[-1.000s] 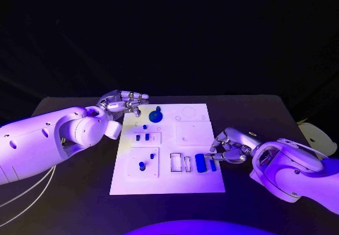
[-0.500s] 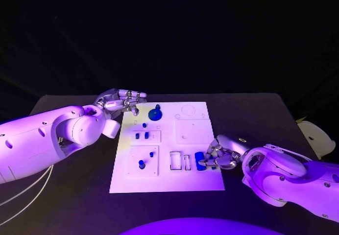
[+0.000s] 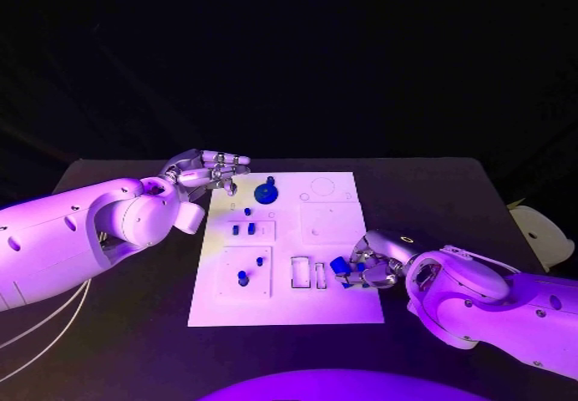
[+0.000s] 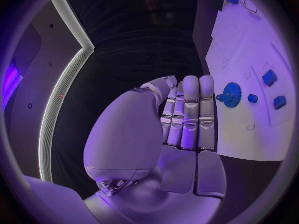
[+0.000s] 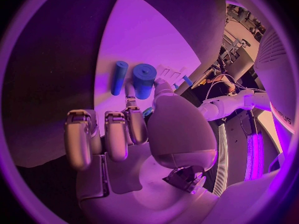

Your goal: Assemble the parts on the task board

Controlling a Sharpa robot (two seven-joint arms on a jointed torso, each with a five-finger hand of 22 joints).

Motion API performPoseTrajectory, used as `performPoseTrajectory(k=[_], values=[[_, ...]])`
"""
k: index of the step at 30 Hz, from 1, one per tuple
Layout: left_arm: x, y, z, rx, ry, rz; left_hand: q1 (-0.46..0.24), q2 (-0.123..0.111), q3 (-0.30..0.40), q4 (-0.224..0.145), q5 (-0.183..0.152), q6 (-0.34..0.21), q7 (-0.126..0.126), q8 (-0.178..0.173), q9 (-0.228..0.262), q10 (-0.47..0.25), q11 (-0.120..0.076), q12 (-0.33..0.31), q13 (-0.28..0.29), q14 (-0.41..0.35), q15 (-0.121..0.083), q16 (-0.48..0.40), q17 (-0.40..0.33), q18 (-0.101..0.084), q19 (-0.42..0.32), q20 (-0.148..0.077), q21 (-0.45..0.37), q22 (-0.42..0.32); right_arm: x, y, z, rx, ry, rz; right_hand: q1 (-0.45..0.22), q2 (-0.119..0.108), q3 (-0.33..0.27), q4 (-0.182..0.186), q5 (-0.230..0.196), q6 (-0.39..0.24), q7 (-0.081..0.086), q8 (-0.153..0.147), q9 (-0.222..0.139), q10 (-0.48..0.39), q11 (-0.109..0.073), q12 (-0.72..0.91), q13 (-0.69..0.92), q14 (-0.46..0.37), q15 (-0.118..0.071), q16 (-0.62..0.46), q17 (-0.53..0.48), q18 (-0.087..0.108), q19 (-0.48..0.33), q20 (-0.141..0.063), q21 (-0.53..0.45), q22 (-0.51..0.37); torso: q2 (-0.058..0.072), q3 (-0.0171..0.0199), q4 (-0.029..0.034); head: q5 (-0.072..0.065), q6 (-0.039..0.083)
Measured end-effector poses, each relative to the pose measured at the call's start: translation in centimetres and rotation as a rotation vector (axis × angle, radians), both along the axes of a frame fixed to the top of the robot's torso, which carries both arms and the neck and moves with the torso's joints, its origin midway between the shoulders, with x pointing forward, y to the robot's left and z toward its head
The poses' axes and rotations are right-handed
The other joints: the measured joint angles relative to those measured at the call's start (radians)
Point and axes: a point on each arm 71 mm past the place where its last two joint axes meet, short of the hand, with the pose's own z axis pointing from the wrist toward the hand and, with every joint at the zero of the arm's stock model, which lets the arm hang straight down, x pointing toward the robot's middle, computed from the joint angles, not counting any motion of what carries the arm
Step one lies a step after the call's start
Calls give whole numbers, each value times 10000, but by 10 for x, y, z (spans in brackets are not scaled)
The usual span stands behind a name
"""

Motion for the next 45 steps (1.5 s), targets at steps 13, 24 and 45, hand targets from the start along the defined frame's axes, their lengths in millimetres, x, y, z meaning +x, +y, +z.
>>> performPoseTrajectory(k=[13,24,45], values=[[-1,2,0,9,16,2,-41,40,0,0,0,0,0,0,1,0,0,0,-1,0,0,0,0,-1,0,0,-42,1,4,7,-4,-34,-99,98,-54,52,-30,-28,71,33,-8,176,114,36,-37,103,-2,0,0,39,-1,0,-1,1,0,8,3,-9,18,23,-73],[-1,3,0,14,31,-3,-40,40,0,1,0,0,0,0,1,0,0,0,-2,0,0,0,1,-1,0,0,-41,2,-2,8,-4,158,-276,35,253,358,-44,-16,732,26,-135,237,297,172,-114,235,-3,0,-73,79,-3,0,-3,-2,165,7,-2,-12,22,43,-74],[-1,1,0,0,39,-50,-40,40,0,0,0,0,0,0,2,1,-1,0,-4,0,0,0,2,0,0,0,-41,2,-10,39,18,1427,-450,125,333,438,-74,-40,1140,42,-188,349,507,171,-114,310,-5,0,-145,117,-4,-156,1,-73,349,4,-1,-33,50,43,7]])
